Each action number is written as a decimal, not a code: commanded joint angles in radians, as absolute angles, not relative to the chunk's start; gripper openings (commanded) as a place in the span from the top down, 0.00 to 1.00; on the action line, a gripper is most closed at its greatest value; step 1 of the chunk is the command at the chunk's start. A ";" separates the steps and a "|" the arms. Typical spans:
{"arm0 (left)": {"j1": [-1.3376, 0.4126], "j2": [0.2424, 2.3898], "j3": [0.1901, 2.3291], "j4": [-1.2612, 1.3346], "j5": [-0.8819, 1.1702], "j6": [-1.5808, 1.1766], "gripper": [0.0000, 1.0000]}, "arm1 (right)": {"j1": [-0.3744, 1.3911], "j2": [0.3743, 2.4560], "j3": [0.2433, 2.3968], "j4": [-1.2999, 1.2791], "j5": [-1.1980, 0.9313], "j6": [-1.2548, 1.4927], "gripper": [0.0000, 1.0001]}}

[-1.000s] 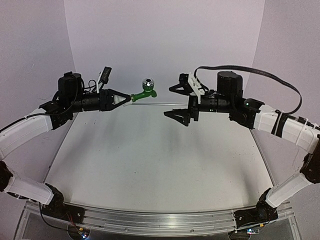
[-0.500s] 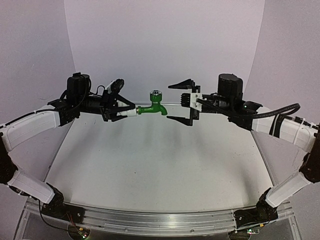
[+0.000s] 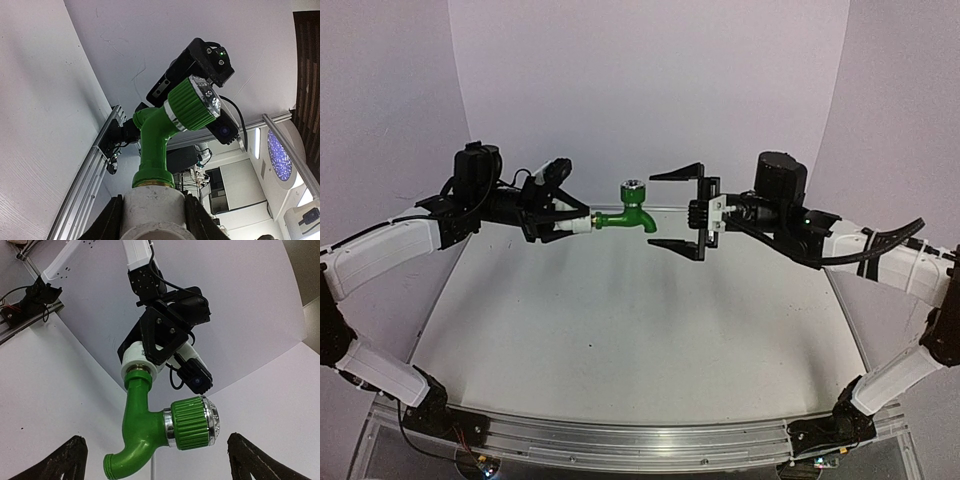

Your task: Install the water faucets

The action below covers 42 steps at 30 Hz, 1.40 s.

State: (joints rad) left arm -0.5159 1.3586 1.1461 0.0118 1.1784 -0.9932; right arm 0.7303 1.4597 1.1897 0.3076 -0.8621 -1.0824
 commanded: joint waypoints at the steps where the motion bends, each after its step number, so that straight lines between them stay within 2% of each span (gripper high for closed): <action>1: -0.511 1.345 1.197 0.077 1.212 -1.000 1.00 | 0.733 1.412 1.160 0.380 -0.867 -1.073 0.02; 9: -0.511 1.355 1.204 0.077 1.231 -0.998 1.00 | 0.733 1.430 1.192 0.335 -0.863 -1.118 0.02; 16: -0.510 1.352 1.213 0.077 1.212 -0.983 1.00 | 0.733 1.412 1.179 0.325 -0.870 -0.885 0.03; 22: -0.511 1.350 1.224 0.076 1.221 -0.995 1.00 | 0.754 1.405 1.051 0.503 -0.798 -0.917 0.05; 24: -0.511 1.352 1.223 0.076 1.223 -1.003 1.00 | 0.755 1.403 1.048 0.529 -0.755 -0.907 0.10; 31: -0.511 1.331 1.214 0.077 1.207 -0.895 1.00 | 0.755 1.448 1.265 0.186 -0.822 -0.588 0.15; 35: -0.511 1.341 1.226 0.077 1.220 -0.863 1.00 | 0.755 1.481 1.298 0.175 -0.931 -0.419 0.16; 42: -0.511 1.356 1.239 0.076 1.239 -0.842 1.00 | 0.755 1.563 1.385 0.181 -0.962 -0.070 0.22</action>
State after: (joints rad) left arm -0.5136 1.3637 1.1654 0.0039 1.2094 -0.8834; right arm 0.7496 1.5106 1.3235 0.2052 -0.9058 -0.3412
